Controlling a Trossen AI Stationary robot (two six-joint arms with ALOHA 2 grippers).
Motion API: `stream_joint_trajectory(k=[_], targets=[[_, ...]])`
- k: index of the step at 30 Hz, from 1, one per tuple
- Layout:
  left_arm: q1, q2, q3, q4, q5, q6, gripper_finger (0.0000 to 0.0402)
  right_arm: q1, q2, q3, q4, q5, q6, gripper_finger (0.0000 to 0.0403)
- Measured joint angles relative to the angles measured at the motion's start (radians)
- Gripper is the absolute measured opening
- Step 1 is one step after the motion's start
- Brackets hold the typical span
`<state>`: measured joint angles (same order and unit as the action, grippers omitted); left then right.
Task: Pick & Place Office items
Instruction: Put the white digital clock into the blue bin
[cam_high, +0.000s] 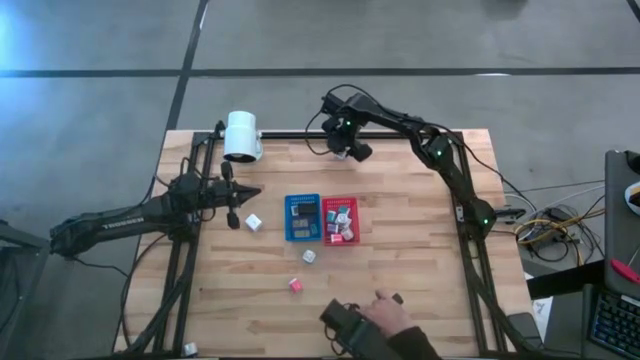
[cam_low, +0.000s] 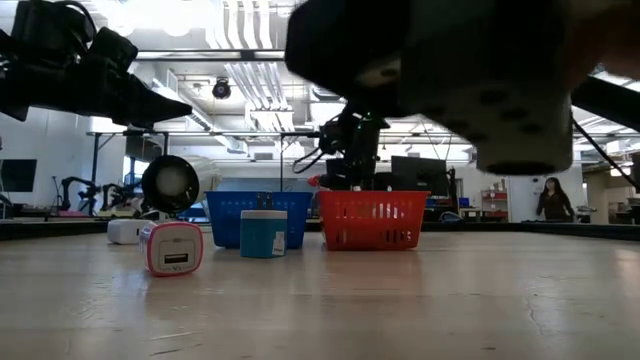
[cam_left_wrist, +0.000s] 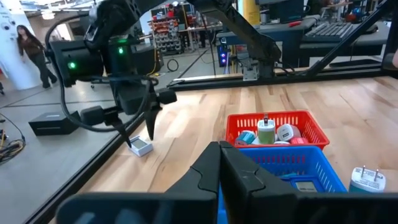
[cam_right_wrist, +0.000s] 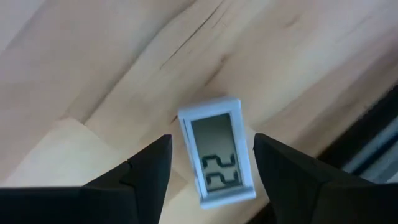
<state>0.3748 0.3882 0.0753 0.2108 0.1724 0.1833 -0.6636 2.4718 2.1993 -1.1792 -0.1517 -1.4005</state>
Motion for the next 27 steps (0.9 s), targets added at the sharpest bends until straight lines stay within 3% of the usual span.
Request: stream_joint_trajectory(k=[13, 20, 27], targets=[[0.0, 0.0, 0.0, 0.001, 0.0, 0.0, 0.0008, -0.003, -0.004, -0.085, 0.097, 0.022, 0.01, 0.0216], [0.0, 0.0, 0.0, 0.006, 0.0, 0.0, 0.0011, -0.002, -0.004, -0.074, 0.082, 0.051, 0.091, 0.013], [0.0, 0.001, 0.0, 0.007, -0.003, 0.027, 0.0007, -0.017, -0.031, -0.045, 0.034, 0.038, 0.233, 0.0125]])
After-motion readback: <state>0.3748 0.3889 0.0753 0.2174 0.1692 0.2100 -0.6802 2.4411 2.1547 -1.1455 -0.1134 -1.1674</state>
